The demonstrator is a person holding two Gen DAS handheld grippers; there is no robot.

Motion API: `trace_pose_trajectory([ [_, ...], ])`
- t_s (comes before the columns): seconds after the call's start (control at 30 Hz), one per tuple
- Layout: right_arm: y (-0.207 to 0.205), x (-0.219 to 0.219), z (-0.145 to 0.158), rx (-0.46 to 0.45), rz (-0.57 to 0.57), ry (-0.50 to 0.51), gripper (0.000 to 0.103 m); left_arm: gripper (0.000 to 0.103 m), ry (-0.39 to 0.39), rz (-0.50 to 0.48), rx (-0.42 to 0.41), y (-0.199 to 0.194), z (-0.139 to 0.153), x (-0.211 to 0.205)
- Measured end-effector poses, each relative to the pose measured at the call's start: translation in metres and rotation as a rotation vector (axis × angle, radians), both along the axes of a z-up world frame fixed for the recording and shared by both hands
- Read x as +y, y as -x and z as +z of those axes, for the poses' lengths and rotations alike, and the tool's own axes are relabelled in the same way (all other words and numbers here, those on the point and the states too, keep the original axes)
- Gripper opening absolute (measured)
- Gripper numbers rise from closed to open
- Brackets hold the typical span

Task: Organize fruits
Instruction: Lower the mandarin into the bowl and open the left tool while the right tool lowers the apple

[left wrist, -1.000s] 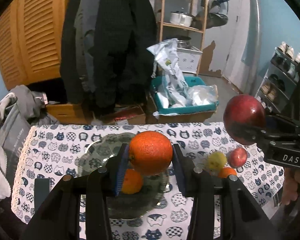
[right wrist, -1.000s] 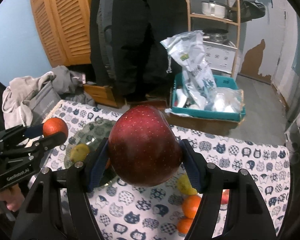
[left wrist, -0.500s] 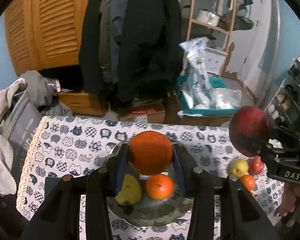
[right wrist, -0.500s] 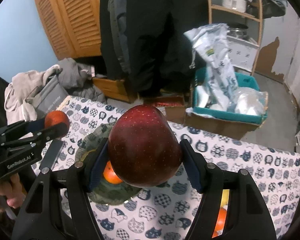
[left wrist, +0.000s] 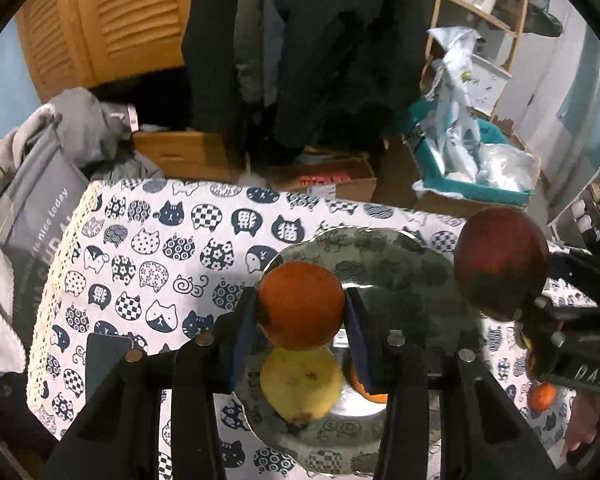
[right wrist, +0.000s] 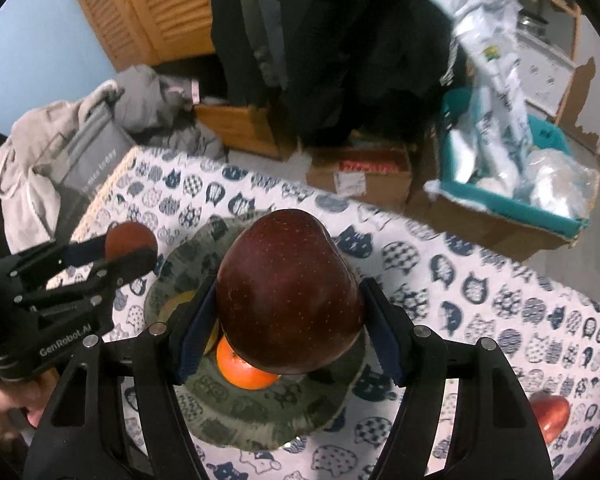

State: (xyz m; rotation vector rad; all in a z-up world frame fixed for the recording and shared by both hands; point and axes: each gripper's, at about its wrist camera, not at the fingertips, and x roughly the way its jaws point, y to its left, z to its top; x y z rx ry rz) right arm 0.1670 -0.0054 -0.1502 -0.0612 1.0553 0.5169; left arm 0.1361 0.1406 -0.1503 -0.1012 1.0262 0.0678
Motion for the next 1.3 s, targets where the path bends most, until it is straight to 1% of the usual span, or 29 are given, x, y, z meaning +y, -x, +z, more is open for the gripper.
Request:
trace_pose_trajectory([
  [0.13,-0.009,0.012,-0.020,0.045,0.011,0.026,0.071,0.043,0.025,0.034,0.040,-0.009,-0.019,0.011],
  [0.37,-0.018,0.025,-0.044,0.078,0.030,0.054,0.071,0.043,0.050,0.059,0.107,-0.018,-0.050,0.018],
  [0.47,-0.020,0.025,-0.049,0.092,0.021,0.045,0.071,0.043,0.050,0.062,0.122,-0.020,-0.058,0.020],
  [0.73,-0.021,0.024,-0.060,0.115,0.015,0.049,0.071,0.044,0.094,0.074,0.158,-0.024,-0.072,0.024],
  [0.8,-0.021,0.023,-0.062,0.119,0.011,0.046,0.071,0.044,0.095,0.074,0.169,-0.024,-0.076,0.023],
  [0.97,-0.022,0.023,-0.064,0.126,0.005,0.042,0.071,0.045,0.101,0.080,0.164,-0.023,-0.078,0.024],
  [1.03,-0.022,0.022,-0.064,0.128,0.006,0.039,0.071,0.050,0.104,0.079,0.172,-0.023,-0.080,0.025],
  [1.1,-0.022,0.023,-0.065,0.132,0.007,0.037,0.071,0.064,0.115,0.079,0.171,-0.021,-0.079,0.026],
  [1.17,-0.022,0.025,-0.066,0.136,0.010,0.037,0.071,0.069,0.106,0.073,0.164,-0.020,-0.077,0.024],
  [1.23,-0.023,0.026,-0.067,0.139,0.013,0.036,0.071,0.072,0.077,0.068,0.167,-0.019,-0.074,0.023],
  [1.3,-0.024,0.028,-0.069,0.144,0.010,0.036,0.071,0.073,0.067,0.078,0.173,-0.016,-0.072,0.026],
])
